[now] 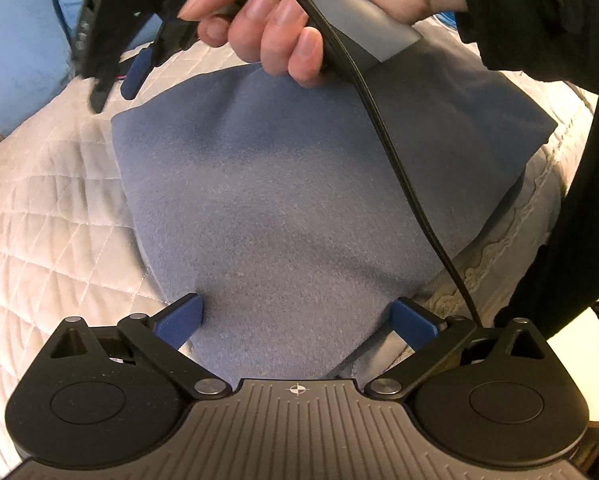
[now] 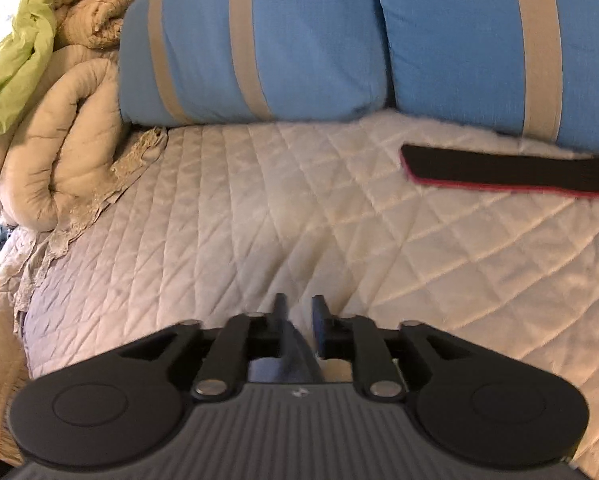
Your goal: Fold clothes
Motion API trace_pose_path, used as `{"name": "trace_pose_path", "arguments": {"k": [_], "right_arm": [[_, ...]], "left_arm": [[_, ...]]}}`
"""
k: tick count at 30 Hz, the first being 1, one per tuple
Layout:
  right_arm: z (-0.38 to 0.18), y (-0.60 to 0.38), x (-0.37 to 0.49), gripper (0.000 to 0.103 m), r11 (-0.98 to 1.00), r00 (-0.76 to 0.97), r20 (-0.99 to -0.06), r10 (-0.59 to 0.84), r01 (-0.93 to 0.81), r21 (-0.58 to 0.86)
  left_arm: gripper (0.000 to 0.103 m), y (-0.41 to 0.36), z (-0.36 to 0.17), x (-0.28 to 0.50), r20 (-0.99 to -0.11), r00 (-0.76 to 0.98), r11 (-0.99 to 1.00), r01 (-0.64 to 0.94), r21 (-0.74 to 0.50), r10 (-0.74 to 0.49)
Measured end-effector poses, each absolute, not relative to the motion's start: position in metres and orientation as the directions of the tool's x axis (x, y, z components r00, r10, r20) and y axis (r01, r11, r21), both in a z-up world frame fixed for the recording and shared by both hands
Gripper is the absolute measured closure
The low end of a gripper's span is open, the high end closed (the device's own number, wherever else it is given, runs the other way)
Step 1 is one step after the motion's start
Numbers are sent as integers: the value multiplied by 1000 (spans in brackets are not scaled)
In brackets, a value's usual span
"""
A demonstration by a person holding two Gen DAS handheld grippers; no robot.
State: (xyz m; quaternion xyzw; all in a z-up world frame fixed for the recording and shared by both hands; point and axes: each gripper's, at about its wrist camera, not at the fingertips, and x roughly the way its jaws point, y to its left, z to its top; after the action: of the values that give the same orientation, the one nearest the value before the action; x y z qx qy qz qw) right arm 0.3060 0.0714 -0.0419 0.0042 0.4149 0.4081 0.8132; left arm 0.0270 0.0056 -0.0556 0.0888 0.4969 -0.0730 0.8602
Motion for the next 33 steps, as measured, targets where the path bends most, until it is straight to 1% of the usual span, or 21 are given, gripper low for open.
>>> {"name": "trace_pose_path", "arguments": {"k": [1, 3, 5, 7, 8, 9, 12, 16, 18, 19, 20, 21, 22, 23, 24, 25, 26, 27, 28, 30, 33], "right_arm": [[-41, 72, 306, 52, 660, 317, -668, 674, -665, 350], [-42, 78, 304, 42, 641, 298, -673, 677, -688, 341], [-46, 85, 300, 37, 627, 273, -694, 666, -709, 323], [-52, 91, 299, 37, 632, 261, -717, 646, -709, 312], [-55, 91, 301, 56, 651, 268, -724, 636, -690, 317], [-58, 90, 303, 94, 669, 274, -731, 625, -671, 321], [-64, 83, 310, 95, 710, 298, -728, 618, -609, 354], [-50, 70, 310, 95, 744, 407, -676, 614, -584, 325], [-33, 61, 312, 86, 757, 478, -633, 609, -589, 283], [-25, 56, 313, 75, 753, 498, -610, 616, -600, 270], [-16, 49, 313, 59, 747, 511, -590, 625, -610, 264], [-7, 41, 313, 52, 740, 519, -571, 636, -620, 260], [1, 33, 311, 50, 738, 531, -555, 640, -625, 253], [8, 25, 309, 43, 738, 540, -546, 641, -630, 243], [14, 16, 306, 35, 737, 547, -539, 641, -635, 232], [20, 8, 302, 32, 736, 554, -533, 639, -641, 216], [25, -2, 297, 25, 734, 563, -528, 636, -652, 190], [29, -11, 291, 21, 731, 571, -522, 633, -663, 161], [31, -20, 284, 19, 726, 576, -520, 631, -675, 132], [33, -40, 271, 13, 712, 584, -518, 625, -699, 71], [27, -69, 255, 12, 698, 593, -538, 600, -716, -11]], "left_arm": [[0, 6, -55, 27, -867, 496, 974, 214, 79, -39], [1, 6, -54, 27, -867, 496, 974, 215, 78, -40], [0, 7, -54, 27, -867, 496, 974, 214, 78, -40], [0, 7, -53, 27, -867, 496, 974, 213, 78, -39], [0, 8, -53, 26, -867, 496, 974, 211, 78, -38], [1, 8, -53, 26, -867, 497, 975, 209, 78, -37], [1, 10, -52, 26, -868, 495, 976, 205, 77, -35], [0, 10, -50, 27, -874, 486, 976, 204, 80, -30], [0, 11, -49, 27, -877, 480, 975, 206, 80, -29], [1, 12, -48, 28, -880, 475, 975, 206, 77, -31], [1, 13, -47, 28, -882, 470, 976, 206, 72, -34], [1, 14, -45, 29, -886, 463, 976, 205, 67, -37], [1, 16, -42, 31, -890, 453, 977, 203, 59, -41], [1, 19, -41, 33, -895, 444, 979, 197, 44, -49], [1, 25, -38, 37, -896, 439, 984, 179, 18, -63], [1, 31, -36, 38, -893, 442, 989, 148, -18, -82], [1, 35, -39, 38, -887, 451, 992, 115, -55, -102], [1, 40, -36, 39, -876, 466, 992, 86, -93, -123], [1, 43, -32, 42, -861, 486, 989, 59, -136, -147], [1, 54, -22, 44, -824, 538, 979, 10, -204, -178], [1, 64, -14, 52, -772, 608, 961, -48, -271, -187]]}}
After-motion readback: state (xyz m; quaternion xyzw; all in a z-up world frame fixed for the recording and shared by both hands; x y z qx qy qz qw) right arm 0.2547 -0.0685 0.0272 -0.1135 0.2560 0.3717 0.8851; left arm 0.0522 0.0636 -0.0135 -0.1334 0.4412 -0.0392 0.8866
